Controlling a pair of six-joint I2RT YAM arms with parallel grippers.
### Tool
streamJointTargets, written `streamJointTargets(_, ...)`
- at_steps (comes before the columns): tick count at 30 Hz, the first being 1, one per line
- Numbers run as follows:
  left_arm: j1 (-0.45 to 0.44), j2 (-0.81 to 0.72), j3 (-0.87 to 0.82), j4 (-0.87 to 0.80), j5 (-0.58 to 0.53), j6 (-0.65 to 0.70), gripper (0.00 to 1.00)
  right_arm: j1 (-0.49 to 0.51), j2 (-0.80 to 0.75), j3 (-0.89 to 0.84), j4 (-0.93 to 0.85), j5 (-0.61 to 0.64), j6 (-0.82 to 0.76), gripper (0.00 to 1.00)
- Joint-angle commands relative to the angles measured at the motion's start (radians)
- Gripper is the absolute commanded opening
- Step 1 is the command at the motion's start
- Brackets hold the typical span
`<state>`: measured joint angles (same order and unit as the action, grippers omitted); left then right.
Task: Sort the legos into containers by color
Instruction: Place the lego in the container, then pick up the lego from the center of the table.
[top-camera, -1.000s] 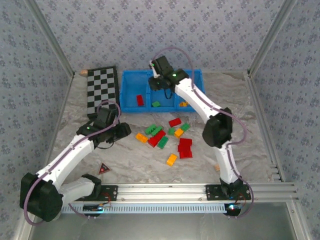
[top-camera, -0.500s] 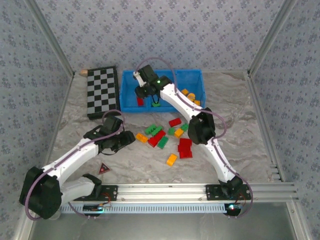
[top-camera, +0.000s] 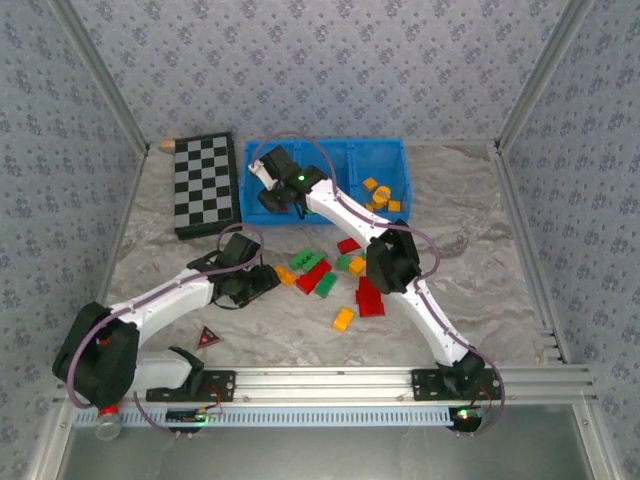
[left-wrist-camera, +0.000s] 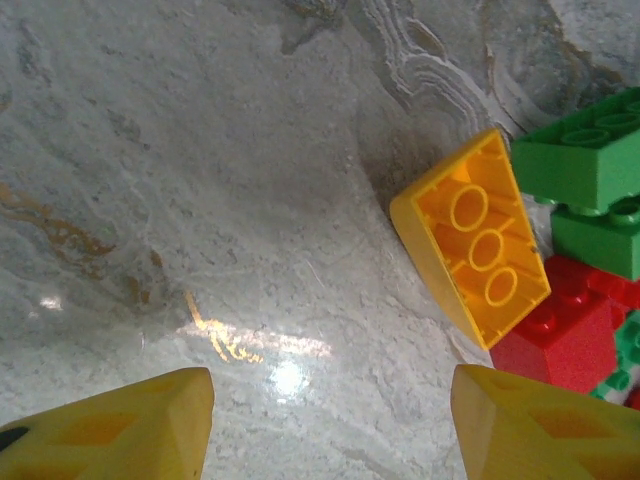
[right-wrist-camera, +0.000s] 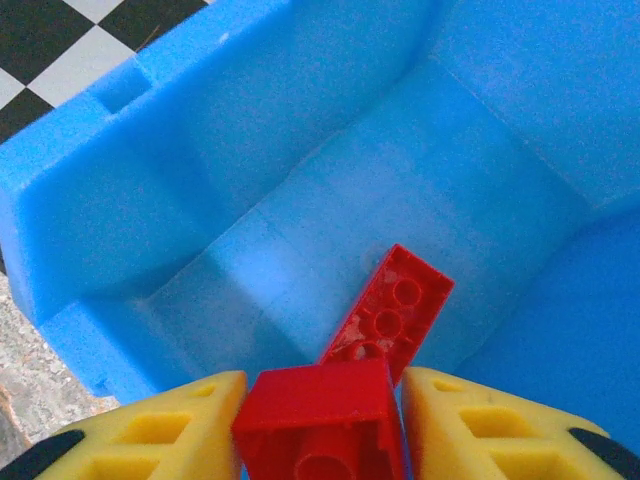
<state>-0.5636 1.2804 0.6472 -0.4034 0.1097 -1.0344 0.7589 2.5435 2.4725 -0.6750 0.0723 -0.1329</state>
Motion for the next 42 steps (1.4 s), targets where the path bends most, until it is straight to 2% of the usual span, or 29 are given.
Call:
streamJointTargets(1, -0.007, 0.033, 0.063, 0.034, -0.038, -0.027, 0.64, -0.007, 0.001, -0.03, -0.011, 0.015, -0.022, 0.51)
streamJointTargets(4, -0.008, 0.071, 0.097, 0.04, -0.04, -0.026, 0.64, -0.007, -0.012, -0.042, 0.0, -0.002, -0.022, 0.55)
streamJointTargets(14, -0.021, 0.195, 0.19, 0.023, -0.055, -0.007, 0.64, -0.024, -0.132, -0.153, 0.048, -0.058, 0.0, 0.55)
streamJointTargets(16, -0.025, 0.225, 0.206, 0.023, -0.054, -0.003, 0.64, -0.034, -0.173, -0.188, 0.058, -0.097, 0.032, 0.55)
streamJointTargets(17, -0.027, 0.24, 0.215, 0.025, -0.055, 0.001, 0.64, -0.047, -0.191, -0.202, 0.055, -0.156, 0.046, 0.55)
streamJointTargets(25, -0.042, 0.385, 0.299, -0.012, -0.044, 0.04, 0.63, -0.101, -0.397, -0.455, 0.184, -0.266, 0.093, 0.55)
streamJointTargets(31, -0.07, 0.46, 0.346, -0.087, -0.037, 0.077, 0.53, -0.131, -0.579, -0.636, 0.196, -0.19, 0.128, 0.55)
streamJointTargets(37, -0.085, 0.514, 0.357, -0.163, -0.008, 0.145, 0.42, -0.272, -0.852, -0.934, 0.2, -0.261, 0.331, 0.56)
streamJointTargets(42, -0.094, 0.513, 0.345, -0.214, 0.002, 0.193, 0.34, -0.302, -1.048, -1.145, 0.09, -0.199, 0.382, 0.58)
